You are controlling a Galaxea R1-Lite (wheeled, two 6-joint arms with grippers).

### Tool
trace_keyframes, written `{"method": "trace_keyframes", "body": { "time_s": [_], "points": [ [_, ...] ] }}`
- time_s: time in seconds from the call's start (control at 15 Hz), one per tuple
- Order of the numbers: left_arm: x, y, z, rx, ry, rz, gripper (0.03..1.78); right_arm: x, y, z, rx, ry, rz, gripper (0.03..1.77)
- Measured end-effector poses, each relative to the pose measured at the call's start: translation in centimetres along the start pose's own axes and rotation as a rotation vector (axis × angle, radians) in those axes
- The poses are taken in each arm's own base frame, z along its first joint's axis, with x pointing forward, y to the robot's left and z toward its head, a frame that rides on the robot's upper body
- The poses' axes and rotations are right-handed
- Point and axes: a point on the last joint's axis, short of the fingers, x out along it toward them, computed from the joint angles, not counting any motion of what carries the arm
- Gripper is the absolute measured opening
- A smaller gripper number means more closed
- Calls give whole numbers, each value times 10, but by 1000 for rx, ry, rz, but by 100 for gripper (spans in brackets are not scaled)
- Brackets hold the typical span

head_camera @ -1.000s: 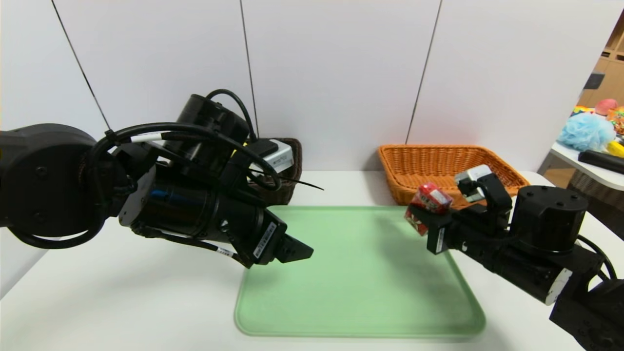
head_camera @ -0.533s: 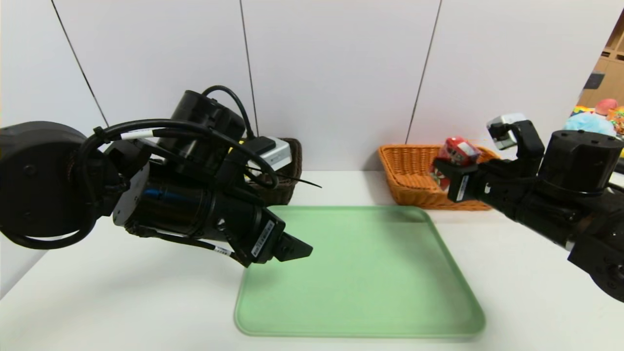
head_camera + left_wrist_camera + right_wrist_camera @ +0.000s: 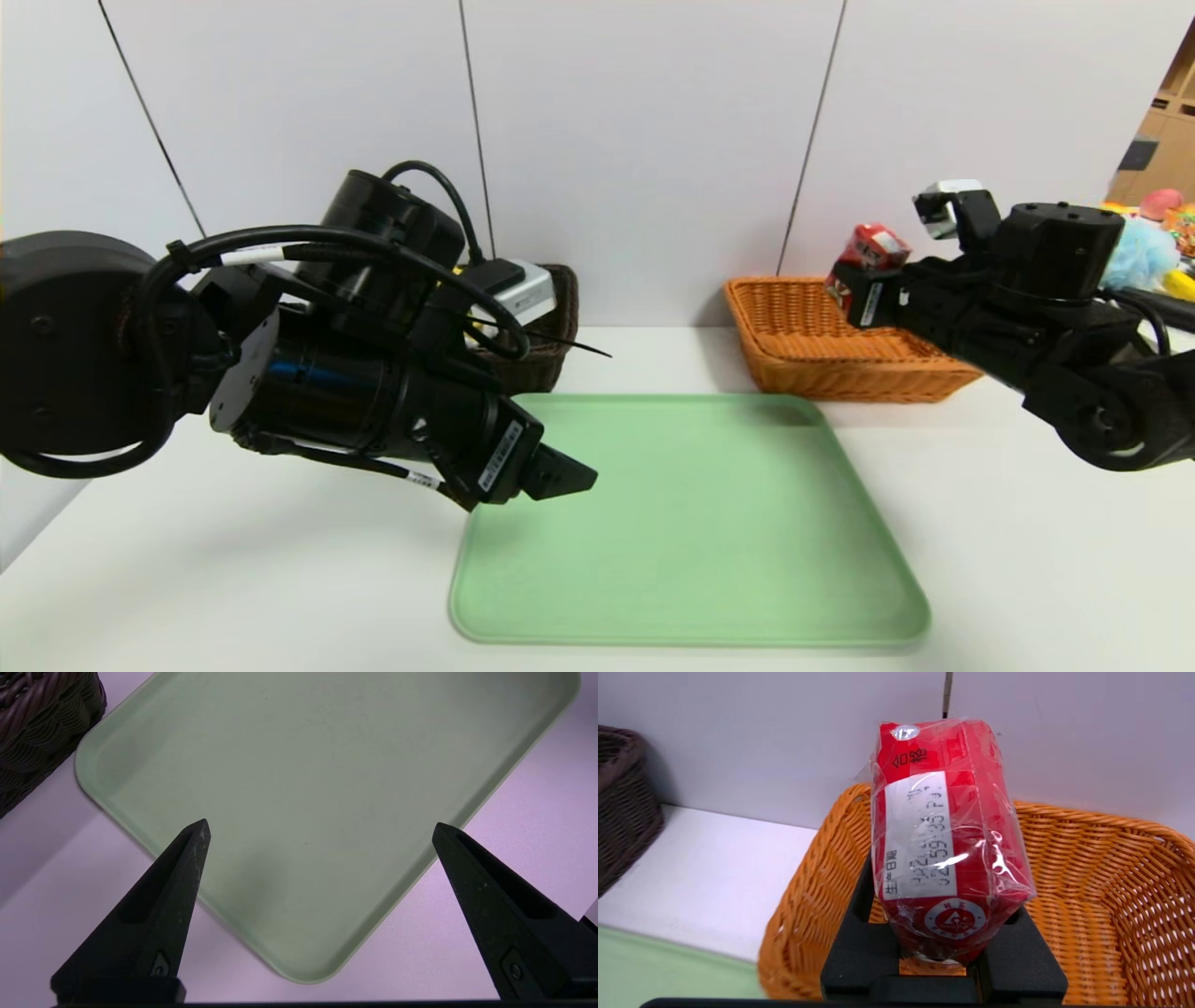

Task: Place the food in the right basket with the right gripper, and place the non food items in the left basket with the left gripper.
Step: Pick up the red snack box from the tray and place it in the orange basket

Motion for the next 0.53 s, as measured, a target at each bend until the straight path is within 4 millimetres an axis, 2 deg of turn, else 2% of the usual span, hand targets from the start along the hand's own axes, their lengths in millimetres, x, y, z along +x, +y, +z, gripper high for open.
{"method": "trace_keyframes", "body": {
  "time_s": [0.27,0.53],
  "points": [
    [2,2,0,-5,4,3,169,32,-13,-10,4,46,-33,38],
    [5,4,-1,-10,12,5,169,50,-23,-16,11,171,-73,38]
  ]
}}
